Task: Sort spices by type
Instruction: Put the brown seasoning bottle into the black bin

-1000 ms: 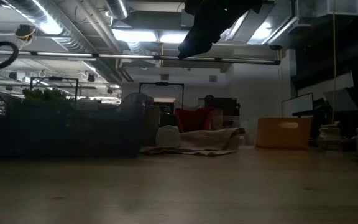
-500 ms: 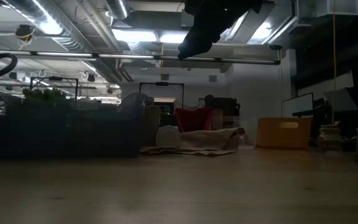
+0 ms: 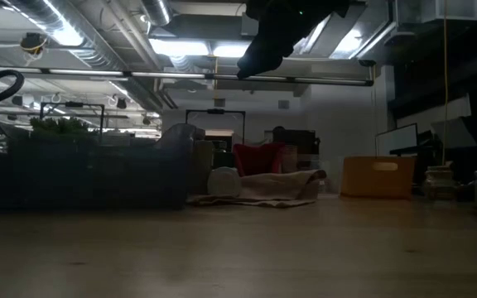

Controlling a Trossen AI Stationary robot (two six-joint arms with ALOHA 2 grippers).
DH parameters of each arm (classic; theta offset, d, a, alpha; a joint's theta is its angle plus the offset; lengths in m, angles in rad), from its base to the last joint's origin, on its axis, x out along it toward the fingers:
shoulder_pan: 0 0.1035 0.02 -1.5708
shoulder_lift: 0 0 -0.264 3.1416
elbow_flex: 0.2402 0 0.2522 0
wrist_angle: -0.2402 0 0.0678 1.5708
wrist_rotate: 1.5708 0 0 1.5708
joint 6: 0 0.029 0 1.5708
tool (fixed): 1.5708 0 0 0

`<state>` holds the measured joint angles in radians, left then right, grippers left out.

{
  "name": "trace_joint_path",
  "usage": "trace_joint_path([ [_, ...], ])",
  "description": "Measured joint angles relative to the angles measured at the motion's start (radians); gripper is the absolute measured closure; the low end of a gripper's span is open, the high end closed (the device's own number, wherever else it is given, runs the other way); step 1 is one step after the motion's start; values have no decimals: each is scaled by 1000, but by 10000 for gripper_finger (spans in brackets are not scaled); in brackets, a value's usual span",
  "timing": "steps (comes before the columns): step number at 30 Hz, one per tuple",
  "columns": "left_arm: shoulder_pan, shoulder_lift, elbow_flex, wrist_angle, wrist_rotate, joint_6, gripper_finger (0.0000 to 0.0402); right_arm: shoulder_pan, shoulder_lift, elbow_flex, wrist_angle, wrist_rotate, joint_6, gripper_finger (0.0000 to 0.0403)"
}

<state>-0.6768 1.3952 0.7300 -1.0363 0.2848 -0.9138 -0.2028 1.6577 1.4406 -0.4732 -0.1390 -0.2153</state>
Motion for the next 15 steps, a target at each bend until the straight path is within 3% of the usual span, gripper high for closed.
trace_joint_path([
  [15,114,0,0,40,-62,114,212,-1,0,0,0,0,0,102],
])
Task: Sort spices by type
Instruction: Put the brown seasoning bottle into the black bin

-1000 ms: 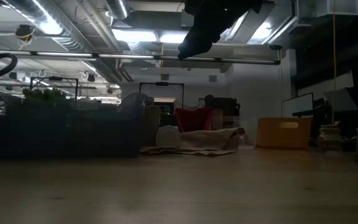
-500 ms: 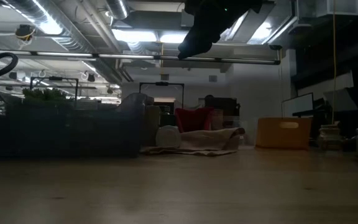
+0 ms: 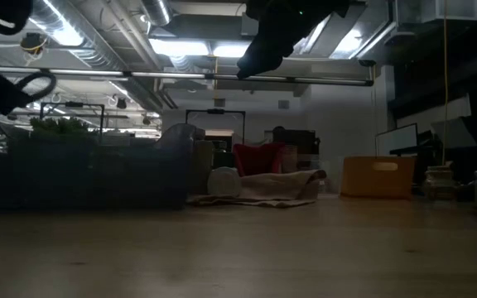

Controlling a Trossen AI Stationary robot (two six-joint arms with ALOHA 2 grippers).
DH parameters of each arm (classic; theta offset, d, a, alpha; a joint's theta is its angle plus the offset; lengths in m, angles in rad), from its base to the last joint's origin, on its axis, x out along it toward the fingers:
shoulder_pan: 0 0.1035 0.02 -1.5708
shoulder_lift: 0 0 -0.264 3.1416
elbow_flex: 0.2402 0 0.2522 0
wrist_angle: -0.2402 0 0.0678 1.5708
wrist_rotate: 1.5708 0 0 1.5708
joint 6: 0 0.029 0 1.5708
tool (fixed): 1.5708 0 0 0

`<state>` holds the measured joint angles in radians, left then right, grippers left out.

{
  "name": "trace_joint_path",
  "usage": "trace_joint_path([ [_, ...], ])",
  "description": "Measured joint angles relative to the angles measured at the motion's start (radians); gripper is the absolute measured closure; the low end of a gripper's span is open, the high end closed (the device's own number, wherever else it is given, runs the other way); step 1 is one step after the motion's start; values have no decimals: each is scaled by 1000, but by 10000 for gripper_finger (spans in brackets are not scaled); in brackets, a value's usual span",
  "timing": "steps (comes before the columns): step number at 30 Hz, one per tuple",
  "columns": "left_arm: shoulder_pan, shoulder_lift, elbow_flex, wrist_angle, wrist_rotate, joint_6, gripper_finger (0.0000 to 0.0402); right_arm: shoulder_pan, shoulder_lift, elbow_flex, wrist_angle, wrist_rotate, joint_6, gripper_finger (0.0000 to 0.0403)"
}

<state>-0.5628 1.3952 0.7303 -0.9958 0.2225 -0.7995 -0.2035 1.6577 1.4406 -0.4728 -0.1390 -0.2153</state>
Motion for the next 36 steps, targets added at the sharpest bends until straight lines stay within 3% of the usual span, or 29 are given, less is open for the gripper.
trace_joint_path([
  [19,54,-48,0,12,-2,44,212,0,0,0,0,0,0,102],
  [26,54,-123,0,13,-87,12,212,0,0,0,0,0,0,102],
  [36,54,-124,0,83,-145,17,212,1,0,0,-1,0,0,102],
])
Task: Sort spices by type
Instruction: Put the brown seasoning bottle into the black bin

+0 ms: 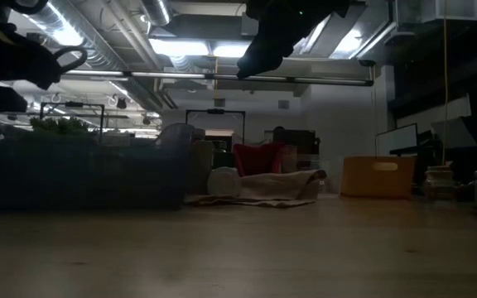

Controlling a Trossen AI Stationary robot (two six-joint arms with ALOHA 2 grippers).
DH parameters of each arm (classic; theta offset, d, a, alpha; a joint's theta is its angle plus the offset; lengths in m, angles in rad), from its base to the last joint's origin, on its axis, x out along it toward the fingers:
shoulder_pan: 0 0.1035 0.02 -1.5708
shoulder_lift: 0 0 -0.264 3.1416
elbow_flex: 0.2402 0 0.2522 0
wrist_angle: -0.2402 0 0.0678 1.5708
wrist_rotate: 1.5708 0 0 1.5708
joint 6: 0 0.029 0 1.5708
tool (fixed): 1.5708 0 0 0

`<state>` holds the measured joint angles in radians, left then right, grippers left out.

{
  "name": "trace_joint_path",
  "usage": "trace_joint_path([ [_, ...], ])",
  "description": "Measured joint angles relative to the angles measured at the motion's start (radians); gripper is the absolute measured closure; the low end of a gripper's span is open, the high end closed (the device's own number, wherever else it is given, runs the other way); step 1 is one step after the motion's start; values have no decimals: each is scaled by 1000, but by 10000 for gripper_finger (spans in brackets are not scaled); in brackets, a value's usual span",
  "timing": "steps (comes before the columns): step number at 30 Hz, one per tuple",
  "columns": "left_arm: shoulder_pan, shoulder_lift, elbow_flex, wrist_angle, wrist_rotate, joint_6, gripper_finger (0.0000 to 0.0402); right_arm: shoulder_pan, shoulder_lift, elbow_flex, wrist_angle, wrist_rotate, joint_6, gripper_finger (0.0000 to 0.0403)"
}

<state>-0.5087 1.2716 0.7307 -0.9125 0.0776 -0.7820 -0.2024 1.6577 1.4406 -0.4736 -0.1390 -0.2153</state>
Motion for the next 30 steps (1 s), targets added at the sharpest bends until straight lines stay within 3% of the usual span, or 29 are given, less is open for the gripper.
trace_joint_path([
  [6,0,0,0,40,-70,44,212,0,0,0,0,0,0,102],
  [22,0,0,-19,72,-93,49,213,0,0,0,0,0,0,102],
  [30,0,-9,-39,101,-85,31,248,0,0,0,0,0,0,102],
])
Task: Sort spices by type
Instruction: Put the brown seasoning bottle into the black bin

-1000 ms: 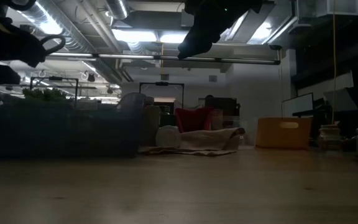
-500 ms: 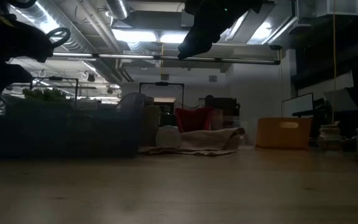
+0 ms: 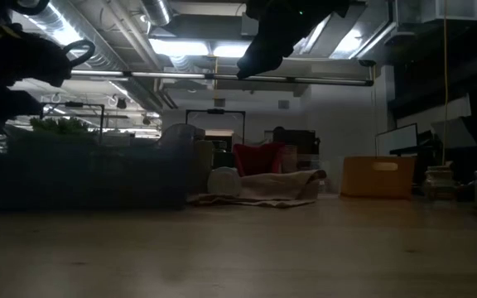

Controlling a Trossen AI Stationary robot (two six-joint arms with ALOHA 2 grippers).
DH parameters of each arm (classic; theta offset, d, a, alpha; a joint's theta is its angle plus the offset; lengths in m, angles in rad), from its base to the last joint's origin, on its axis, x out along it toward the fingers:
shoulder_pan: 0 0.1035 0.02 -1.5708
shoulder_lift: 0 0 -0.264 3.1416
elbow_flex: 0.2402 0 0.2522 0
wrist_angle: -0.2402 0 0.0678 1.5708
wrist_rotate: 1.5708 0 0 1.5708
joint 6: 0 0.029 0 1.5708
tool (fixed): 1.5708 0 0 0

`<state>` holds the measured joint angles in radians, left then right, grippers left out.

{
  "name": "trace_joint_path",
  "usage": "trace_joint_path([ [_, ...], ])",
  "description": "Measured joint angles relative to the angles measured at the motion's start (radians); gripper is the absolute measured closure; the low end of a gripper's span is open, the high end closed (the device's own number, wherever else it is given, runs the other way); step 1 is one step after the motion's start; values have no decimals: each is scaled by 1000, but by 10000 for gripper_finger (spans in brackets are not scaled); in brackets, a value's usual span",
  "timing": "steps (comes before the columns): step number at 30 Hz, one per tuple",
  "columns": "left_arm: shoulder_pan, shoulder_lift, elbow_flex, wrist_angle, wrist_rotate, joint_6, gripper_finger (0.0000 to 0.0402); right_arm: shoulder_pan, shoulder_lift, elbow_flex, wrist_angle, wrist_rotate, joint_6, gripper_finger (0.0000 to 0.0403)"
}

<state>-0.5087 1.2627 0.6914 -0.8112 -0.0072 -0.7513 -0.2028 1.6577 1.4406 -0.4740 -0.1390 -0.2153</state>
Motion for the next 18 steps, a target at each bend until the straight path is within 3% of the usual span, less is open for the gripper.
trace_joint_path([
  [12,0,-3,123,-219,82,0,266,-1,0,0,0,0,0,102],
  [18,11,-3,176,-235,84,19,271,-1,0,0,0,0,0,102],
])
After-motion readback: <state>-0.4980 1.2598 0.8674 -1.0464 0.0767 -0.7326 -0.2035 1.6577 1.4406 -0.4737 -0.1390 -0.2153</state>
